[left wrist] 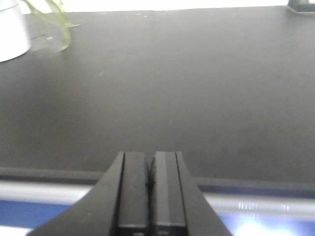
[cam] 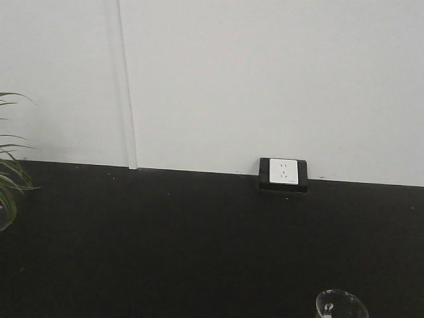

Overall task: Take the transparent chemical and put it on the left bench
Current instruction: 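Turn the base away from the bench while holding the beaker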

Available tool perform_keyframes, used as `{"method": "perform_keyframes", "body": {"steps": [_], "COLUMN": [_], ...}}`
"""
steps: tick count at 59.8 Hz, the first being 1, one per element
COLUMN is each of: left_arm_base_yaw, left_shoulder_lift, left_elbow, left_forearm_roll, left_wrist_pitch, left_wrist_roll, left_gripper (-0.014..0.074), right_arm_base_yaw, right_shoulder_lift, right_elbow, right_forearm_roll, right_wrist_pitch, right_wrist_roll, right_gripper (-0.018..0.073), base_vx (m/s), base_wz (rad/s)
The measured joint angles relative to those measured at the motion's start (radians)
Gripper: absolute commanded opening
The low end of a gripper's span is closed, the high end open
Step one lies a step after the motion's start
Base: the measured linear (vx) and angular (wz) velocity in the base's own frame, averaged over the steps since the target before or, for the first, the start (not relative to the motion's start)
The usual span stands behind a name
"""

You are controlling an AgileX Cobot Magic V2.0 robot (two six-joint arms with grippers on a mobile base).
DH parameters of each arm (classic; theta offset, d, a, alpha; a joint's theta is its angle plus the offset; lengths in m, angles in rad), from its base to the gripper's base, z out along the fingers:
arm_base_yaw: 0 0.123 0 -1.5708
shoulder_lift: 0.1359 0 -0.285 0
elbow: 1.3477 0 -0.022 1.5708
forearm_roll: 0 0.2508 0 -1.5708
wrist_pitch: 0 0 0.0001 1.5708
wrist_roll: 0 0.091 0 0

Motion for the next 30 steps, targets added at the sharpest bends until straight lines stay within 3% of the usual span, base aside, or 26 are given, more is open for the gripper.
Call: {"method": "perform_keyframes", "body": {"steps": [30], "left_arm_base_yaw": [0.000], "left_shoulder_lift": [0.000], "left_elbow": [0.000], "left_forearm_roll": [0.000], "left_wrist_pitch": [0.000], "left_wrist_roll": [0.000], "left_gripper": [-0.0003], "right_arm_base_yaw": [0.000], "right_shoulder_lift": [0.000], "right_elbow": [0.000], "right_forearm_roll": [0.000], "right_wrist_pitch": [0.000], "right_wrist_roll": [0.000], "right_gripper": [-0.0003], "base_vx": [-0.18], "base_wz": [0.13]}}
